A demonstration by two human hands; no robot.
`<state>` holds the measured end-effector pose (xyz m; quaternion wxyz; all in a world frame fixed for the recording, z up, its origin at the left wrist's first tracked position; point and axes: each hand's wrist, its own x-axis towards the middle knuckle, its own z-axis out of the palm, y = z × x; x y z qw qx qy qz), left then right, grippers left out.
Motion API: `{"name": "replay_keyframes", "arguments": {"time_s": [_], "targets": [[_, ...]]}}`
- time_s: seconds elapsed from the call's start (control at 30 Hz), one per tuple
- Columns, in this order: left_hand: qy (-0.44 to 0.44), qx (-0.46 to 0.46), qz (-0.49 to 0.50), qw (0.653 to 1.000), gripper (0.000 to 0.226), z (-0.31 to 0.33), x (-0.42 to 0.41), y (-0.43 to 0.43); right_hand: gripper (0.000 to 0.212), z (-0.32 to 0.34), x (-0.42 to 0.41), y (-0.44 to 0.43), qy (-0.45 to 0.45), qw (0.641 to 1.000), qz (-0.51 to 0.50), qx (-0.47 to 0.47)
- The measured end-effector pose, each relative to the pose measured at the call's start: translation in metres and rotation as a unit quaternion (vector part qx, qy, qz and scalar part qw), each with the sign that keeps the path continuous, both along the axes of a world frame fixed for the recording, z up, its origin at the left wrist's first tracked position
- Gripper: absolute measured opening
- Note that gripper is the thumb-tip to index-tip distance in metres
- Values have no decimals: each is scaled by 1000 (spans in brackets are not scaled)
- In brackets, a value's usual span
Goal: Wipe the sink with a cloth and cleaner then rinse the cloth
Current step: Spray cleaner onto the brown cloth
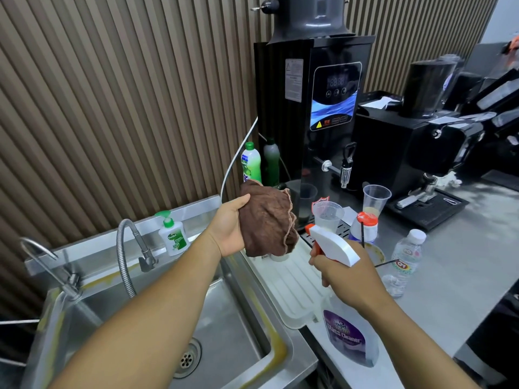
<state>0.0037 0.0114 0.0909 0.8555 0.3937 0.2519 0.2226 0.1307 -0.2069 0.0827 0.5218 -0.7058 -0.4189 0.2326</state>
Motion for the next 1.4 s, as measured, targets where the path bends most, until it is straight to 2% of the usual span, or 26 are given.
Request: {"name": "replay_keyframes", "arguments": {"time_s": [0.23,0.37,0.47,0.6,0.67,0.87,1.03,1.13,1.27,1.33,1.4], "targets": [[-16,2,0,1000,51,5,-7,3,8,-2,-9,-1,-19,1000,-20,6],[-31,-2,2,1000,53,6,-10,6,19,-8,-13,0,-60,998,-19,-15],[-37,-2,2,999,52,9,-11,8,10,-11,-15,1,-83,996,-39,-13],[-43,2,1,999,52,13,-12,10,16,-12,-17,2,-79,995,-61,-19],[-46,1,-2,999,52,14,-11,10,12,-11,-16,1,-81,994,-67,-12],[-45,2,0,999,52,14,-6,7,5,-1,-29,4,-62,998,22,5],[-47,9,3,999,52,16,-7,6,12,1,-34,3,-81,996,45,4],[-50,17,6,999,51,20,-9,6,6,-3,-28,4,-80,997,14,-1],[-58,18,-2,998,50,21,-10,4,12,-5,-17,5,-80,995,-57,-19],[-60,16,-6,998,50,20,-11,4,16,-2,-15,6,-88,994,-65,-7],[-55,15,-10,998,51,19,-10,3,12,4,-16,9,-98,993,-61,9]]}}
